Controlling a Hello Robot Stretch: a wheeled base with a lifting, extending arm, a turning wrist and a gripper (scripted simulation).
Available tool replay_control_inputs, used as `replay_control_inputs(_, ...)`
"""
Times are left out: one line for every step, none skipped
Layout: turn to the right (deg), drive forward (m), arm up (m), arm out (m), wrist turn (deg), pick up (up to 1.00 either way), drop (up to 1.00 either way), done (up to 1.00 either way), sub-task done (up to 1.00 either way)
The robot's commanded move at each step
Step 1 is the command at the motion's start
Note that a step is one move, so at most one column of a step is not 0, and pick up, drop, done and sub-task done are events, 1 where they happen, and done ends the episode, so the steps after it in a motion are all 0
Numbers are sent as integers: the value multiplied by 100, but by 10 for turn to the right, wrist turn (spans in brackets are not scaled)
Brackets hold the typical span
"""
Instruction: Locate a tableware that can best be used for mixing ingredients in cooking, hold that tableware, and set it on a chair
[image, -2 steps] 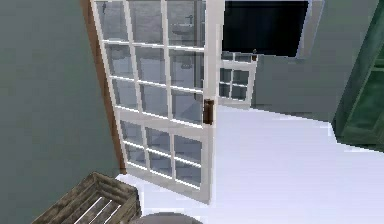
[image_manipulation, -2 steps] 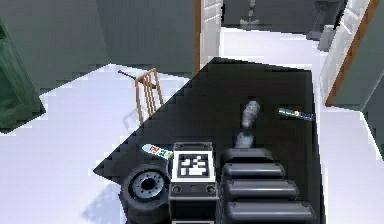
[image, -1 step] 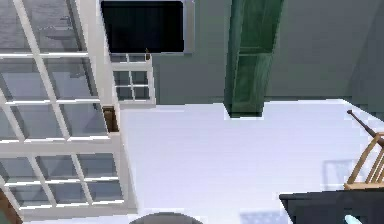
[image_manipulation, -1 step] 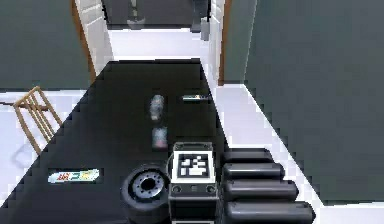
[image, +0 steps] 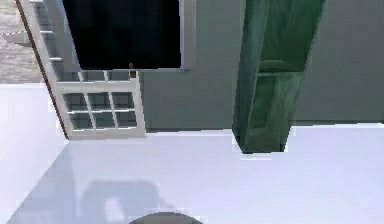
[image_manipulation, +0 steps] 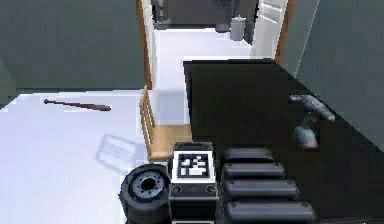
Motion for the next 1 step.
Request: replay_control_inputs(60,0,0,0,0,0,0,0,0)
